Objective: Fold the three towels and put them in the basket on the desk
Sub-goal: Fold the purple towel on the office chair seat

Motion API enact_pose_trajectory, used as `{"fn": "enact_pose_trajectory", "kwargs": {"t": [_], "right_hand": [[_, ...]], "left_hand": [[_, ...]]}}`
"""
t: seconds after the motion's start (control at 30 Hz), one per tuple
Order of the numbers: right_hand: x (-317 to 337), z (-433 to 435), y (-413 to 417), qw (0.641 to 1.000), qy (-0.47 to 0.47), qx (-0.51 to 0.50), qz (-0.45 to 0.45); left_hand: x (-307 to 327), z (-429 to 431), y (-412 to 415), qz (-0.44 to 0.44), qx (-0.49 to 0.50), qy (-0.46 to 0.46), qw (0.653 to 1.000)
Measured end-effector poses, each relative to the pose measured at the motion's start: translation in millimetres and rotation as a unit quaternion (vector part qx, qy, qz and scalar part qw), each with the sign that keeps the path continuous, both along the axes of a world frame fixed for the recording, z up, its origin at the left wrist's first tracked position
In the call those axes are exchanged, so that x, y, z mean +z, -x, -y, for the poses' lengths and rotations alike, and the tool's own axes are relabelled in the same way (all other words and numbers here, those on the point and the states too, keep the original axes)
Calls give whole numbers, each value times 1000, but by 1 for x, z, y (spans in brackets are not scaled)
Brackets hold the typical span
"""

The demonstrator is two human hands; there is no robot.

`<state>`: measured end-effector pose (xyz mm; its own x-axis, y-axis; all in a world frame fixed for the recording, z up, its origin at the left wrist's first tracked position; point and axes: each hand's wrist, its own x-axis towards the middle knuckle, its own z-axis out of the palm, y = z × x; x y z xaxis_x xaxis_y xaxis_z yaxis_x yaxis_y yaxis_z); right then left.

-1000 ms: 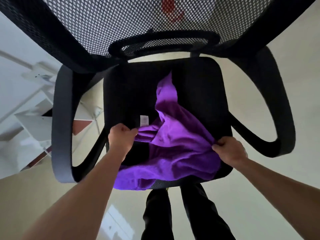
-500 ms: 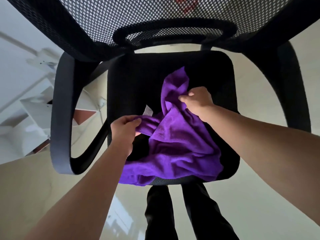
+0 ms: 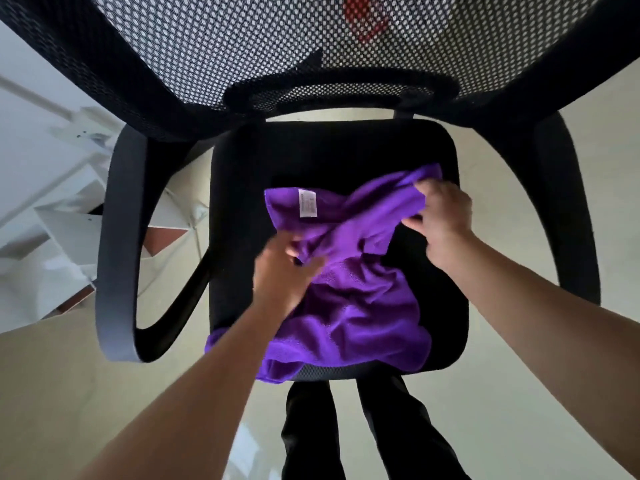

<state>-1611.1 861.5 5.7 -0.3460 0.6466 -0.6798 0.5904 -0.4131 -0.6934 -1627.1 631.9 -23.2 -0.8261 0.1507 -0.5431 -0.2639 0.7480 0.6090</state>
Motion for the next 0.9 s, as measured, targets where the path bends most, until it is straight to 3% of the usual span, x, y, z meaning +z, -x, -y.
{"fn": "enact_pose_trajectory", "kwargs": {"t": [0.1, 0.17, 0.23, 0.3, 0.4, 0.53, 0.67, 0.73, 0.8, 0.9], "right_hand": [[14, 32, 34, 988, 84, 116, -62], [15, 47, 50, 963, 131, 217, -86], [2, 51, 56, 956, 47, 280, -68], [-20, 44, 49, 949, -90, 302, 28], [-40, 46, 14, 900, -141, 379, 162], [-50, 71, -20, 867, -48, 475, 142], [-55, 59, -38, 897, -6, 418, 146], [-47, 43, -44, 939, -72, 309, 132], [-33, 25, -48, 950, -180, 224, 121], [-10, 27, -57, 950, -209, 229, 51]], "left_hand": [[-11, 16, -41, 35, -76, 57, 995], [-13, 35, -55, 21, 38, 68, 997], [-11, 53, -59, 36, 212, 64, 974], [-6, 66, -59, 52, 292, 81, 952], [-3, 70, -45, 45, 285, 82, 954], [-16, 52, -9, 58, 187, 43, 980], [-18, 30, 18, 48, 116, 40, 991], [-15, 32, 20, 4, 161, 44, 986], [-9, 37, 12, -22, 209, 65, 976], [-2, 47, -16, 3, 182, 126, 975]]}}
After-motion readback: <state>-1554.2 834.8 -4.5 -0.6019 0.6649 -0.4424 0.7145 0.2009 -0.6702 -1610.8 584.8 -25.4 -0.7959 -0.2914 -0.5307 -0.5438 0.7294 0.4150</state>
